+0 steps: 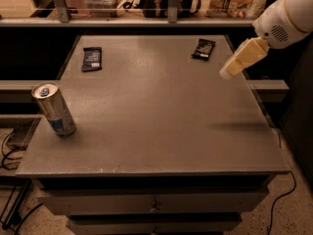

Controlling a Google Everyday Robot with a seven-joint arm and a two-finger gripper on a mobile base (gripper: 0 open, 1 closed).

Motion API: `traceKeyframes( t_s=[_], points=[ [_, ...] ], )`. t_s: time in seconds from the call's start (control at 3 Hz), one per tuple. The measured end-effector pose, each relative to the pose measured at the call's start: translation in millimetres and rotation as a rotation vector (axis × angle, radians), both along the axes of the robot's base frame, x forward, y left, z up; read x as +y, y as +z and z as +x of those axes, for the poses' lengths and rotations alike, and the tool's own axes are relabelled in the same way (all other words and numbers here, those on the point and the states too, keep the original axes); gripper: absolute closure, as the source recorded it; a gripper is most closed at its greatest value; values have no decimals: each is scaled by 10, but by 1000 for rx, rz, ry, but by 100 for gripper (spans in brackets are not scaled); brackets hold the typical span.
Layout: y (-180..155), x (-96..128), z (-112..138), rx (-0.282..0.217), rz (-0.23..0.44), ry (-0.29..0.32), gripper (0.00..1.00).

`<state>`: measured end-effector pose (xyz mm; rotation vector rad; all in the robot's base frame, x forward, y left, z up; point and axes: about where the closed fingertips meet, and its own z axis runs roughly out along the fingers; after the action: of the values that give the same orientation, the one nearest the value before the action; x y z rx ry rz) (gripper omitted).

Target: Pick rxbar chocolate

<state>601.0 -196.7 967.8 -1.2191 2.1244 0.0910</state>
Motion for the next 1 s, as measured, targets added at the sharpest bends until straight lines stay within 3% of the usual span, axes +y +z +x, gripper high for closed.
traceKeyframes(
  t_s=[0.33, 1.0],
  points=[
    [0, 0, 0, 0, 0, 0, 0],
    [-59, 3, 339, -9, 9, -48, 0]
  ],
)
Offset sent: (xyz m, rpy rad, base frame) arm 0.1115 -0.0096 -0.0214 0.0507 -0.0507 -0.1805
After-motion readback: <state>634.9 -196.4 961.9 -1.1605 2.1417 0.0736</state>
